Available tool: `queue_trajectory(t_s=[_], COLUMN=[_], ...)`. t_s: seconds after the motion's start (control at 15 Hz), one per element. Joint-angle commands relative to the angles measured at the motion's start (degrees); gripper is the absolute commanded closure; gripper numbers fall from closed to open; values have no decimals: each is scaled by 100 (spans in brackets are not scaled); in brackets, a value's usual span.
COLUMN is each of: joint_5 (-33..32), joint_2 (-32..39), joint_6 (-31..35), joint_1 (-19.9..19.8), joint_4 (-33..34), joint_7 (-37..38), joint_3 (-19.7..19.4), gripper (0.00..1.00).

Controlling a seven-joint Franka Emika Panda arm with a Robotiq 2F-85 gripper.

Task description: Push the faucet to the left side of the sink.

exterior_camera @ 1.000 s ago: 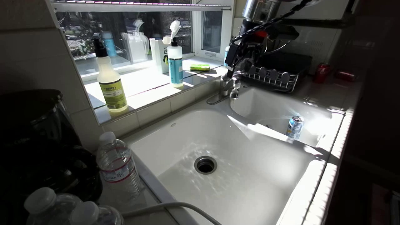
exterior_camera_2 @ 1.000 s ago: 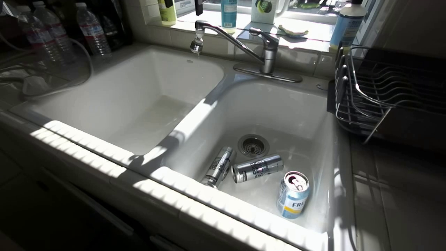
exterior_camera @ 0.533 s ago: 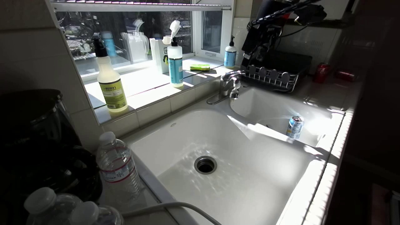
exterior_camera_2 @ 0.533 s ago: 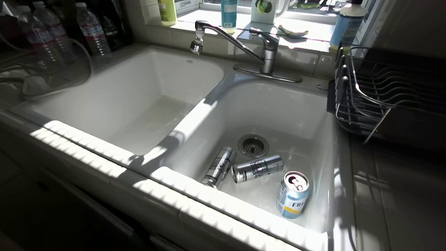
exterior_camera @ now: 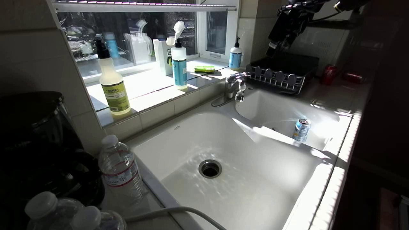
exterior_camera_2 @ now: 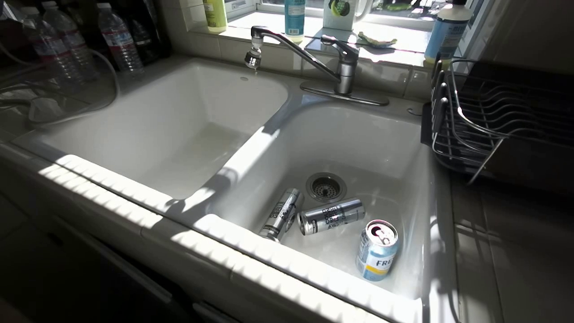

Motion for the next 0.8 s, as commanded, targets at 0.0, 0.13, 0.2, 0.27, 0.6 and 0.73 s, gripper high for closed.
queue_trajectory(t_s=[0.0, 0.13, 0.2, 0.27, 0.6, 0.73], joint_5=[-173, -170, -40, -40, -41, -42], joint_2=[-504, -630, -358, -426, -507, -507], joint_6=[82, 61, -10, -10, -10, -10], joint_1=[-91, -113, -57, -67, -79, -80], joint_4=[-418, -461, -189, -222, -285, -287], joint_7=[284, 327, 158, 173, 184, 185], joint_3=[101, 101, 49, 51, 56, 57], gripper=[0, 0, 0, 0, 0, 0])
